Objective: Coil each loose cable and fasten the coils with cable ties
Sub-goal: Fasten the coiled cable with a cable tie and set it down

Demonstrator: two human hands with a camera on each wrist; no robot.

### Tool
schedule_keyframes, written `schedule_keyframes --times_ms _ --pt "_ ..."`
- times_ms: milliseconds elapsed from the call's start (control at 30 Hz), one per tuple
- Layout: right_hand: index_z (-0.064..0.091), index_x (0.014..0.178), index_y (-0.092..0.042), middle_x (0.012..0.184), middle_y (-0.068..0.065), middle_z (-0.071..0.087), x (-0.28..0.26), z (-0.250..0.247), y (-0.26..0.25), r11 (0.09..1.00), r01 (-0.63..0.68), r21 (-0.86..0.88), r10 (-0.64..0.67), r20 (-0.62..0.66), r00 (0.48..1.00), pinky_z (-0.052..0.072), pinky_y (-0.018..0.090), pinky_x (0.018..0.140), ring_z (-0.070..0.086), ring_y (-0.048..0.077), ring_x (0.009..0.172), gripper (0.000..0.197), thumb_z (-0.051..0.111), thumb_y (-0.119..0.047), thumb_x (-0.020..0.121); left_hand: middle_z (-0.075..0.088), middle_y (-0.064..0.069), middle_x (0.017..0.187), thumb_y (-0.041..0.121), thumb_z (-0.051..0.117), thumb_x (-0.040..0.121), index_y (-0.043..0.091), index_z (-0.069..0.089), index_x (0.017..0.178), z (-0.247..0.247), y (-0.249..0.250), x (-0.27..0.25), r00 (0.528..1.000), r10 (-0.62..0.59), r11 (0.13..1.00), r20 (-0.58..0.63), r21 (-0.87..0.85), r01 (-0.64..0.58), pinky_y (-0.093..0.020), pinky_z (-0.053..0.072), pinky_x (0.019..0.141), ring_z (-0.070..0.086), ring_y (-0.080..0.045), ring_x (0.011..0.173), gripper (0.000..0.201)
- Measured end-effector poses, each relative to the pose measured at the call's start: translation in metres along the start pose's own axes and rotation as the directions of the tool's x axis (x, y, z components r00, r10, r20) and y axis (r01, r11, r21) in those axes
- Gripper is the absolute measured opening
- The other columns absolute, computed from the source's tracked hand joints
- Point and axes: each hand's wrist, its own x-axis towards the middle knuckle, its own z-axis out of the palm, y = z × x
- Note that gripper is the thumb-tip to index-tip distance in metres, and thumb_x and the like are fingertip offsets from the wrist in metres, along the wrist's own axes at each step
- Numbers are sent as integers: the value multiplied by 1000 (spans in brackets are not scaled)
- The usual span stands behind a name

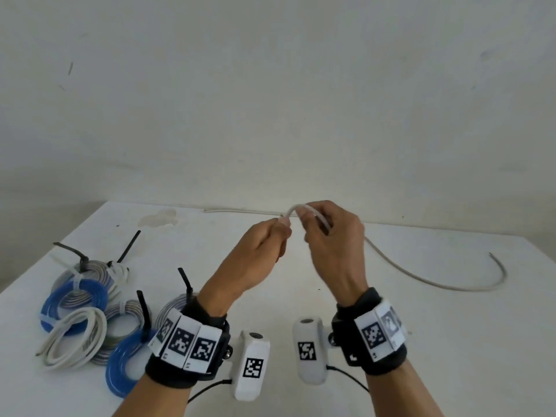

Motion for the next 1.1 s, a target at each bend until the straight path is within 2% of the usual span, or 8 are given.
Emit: schedule_keyframes --times_ms 133,267,433,633,733,900,1000,1100 --pt "71 116 -10 65 -15 58 -18 21 -18 991 108 80 -121 182 976 41 8 59 58 1 61 26 47 -15 107 53 0 66 40 29 110 8 54 81 -3 -5 5 980 17 991 -198 -127 -43 -34 43 64 50 -13 63 50" --pt "54 145 -17 74 -8 61 -32 33 -29 965 255 62 -263 260 929 49 28 60 58 12 64 40 43 -16 107 43 8 54 27 37 108 22 48 63 -7 3 6 935 -131 864 -331 -500 -56 -30 31 52 41 -8 50 46" --pt "54 145 -27 71 -5 59 -37 39 -29 954 296 40 -293 328 898 49 39 60 53 18 61 41 44 -24 106 40 4 66 39 34 94 18 56 79 -27 -2 6 946 -191 567 -261 -816 -110 -27 28 52 34 -12 59 34" --pt "67 133 -23 71 -10 63 -31 37 -21 944 325 55 -316 435 844 40 18 61 51 2 59 31 55 -19 104 41 2 63 38 31 109 18 45 78 -37 -7 15 928 -201 455 -312 -869 -194 -27 35 64 37 -12 53 39" --pt "75 114 -29 63 -12 63 -18 27 -6 971 240 -2 -214 440 872 42 24 58 56 7 56 20 60 -29 102 41 4 59 38 29 109 18 44 76 -54 -11 13 948 -152 332 -279 -918 -217 -28 39 65 41 -14 52 41" --pt "72 95 -27 72 -8 68 8 -1 23 871 128 -475 45 336 941 49 34 63 64 20 71 46 46 -65 95 29 10 53 37 28 109 19 46 77 -74 -15 8 987 9 454 -161 -879 -148 -25 42 56 28 -9 45 41" --pt "70 88 -24 77 -8 71 13 -8 33 858 14 -514 109 208 972 54 36 65 65 19 71 56 41 -73 90 29 11 57 38 27 106 19 48 79 -69 -16 3 981 192 560 22 -824 -91 -25 43 61 32 -6 47 40" --pt "70 79 -18 67 -3 68 14 -9 38 891 -86 -446 180 172 969 51 33 62 62 22 65 56 51 -70 91 26 10 59 45 41 102 20 51 79 -52 -10 0 926 322 612 196 -789 -46 -27 41 63 27 -8 48 35"
